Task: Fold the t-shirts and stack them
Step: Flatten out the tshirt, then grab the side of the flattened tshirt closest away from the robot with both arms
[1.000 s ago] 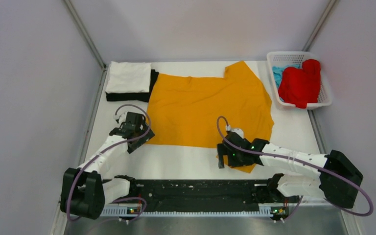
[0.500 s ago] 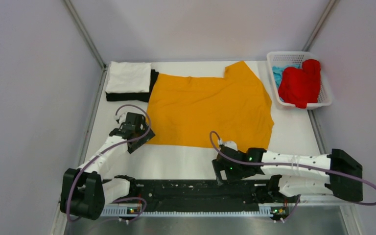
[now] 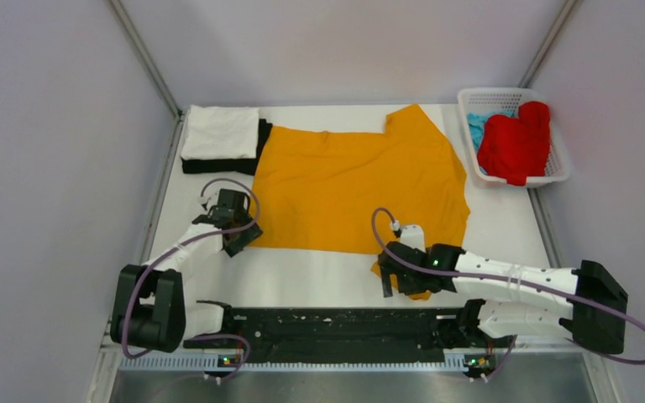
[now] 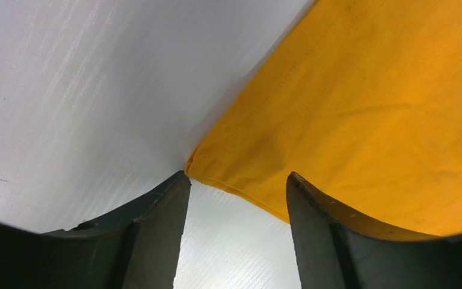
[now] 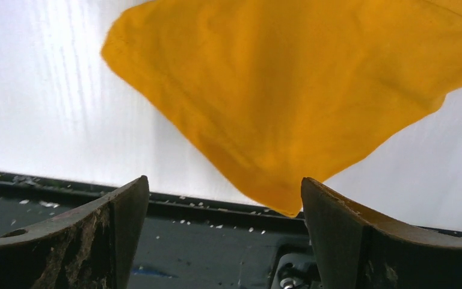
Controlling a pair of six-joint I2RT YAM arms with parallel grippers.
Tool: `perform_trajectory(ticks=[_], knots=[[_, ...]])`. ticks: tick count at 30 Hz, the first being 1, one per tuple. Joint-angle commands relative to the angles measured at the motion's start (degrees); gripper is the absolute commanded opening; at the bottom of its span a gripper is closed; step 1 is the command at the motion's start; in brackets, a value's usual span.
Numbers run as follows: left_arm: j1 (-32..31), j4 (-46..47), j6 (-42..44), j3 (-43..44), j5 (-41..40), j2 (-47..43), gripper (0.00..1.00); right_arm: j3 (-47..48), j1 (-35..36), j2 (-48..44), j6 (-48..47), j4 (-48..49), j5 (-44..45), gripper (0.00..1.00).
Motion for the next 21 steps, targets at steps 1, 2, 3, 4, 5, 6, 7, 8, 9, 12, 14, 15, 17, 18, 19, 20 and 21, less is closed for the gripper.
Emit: perform_trajectory(ticks=[1,2,3,4,5,6,7,8,9,12,14,15,17,18,19,20,21], knots=[[0.84,3.76,-0.82,0.64,2.07,2.73,0.62,-1.22,-0.88,2.90,-1.60,0.24,2.92,0.94],[0.84,4.41,-0.83,0.38,2.50,3.26,0.60,-1.91,-0.84,3.44,-1.60,1.13,2.86,0.93],[0.91,4.87,-0.86,0.09,2.28,3.78,0.58,-2.64,-0.84,4.06,-1.60,1.91,2.69,0.92],[0.92,5.00,-0.94,0.08,1.67,4.36,0.56,-3.29,-0.87,4.74,-1.60,2.75,2.37,0.91],[0.97,4.57,-0.98,0.29,0.98,5.08,0.54,-3.81,-0.87,5.48,-1.60,3.35,1.87,0.90],[1.05,4.05,-0.87,0.67,0.40,5.65,0.49,-4.10,-0.84,6.17,-1.60,3.81,1.50,0.90],[1.10,3.62,-0.88,0.85,-0.04,6.17,0.43,-4.29,-0.87,6.80,-1.60,3.99,1.12,0.90],[1.17,3.39,-1.13,0.80,-0.36,6.38,0.38,-4.33,-0.86,7.53,-1.61,4.04,1.24,0.89],[1.19,3.46,-1.27,0.55,-0.57,6.47,0.33,-4.36,-0.87,7.82,-1.64,4.02,1.45,0.89],[1.27,3.31,-1.81,0.02,-1.91,6.07,0.23,-4.11,-0.85,7.72,-1.67,4.04,1.79,0.89],[1.36,3.22,-2.06,-0.08,-2.29,6.03,0.16,-4.10,-0.86,7.20,-1.86,4.05,1.95,0.89],[1.37,3.40,-2.09,-0.02,-2.12,6.07,0.06,-4.10,-0.91,6.87,-1.89,4.05,1.96,0.89],[1.37,4.04,-1.93,0.11,-1.20,6.31,0.00,-4.25,-0.90,6.26,-1.97,4.07,1.78,0.89],[1.37,4.37,-1.76,0.14,-0.44,6.29,0.00,-4.35,-0.90,5.92,-1.99,3.90,1.60,0.89],[1.37,4.59,-1.82,0.00,-0.11,5.95,0.00,-4.36,-0.94,5.51,-1.97,3.86,1.61,0.89],[1.37,4.83,-1.80,-0.19,0.17,5.49,0.00,-4.36,-0.92,5.14,-1.97,3.84,1.49,0.88],[1.37,4.77,-1.85,-0.50,0.26,4.89,0.00,-4.35,-0.92,4.81,-2.09,3.78,1.52,0.87]])
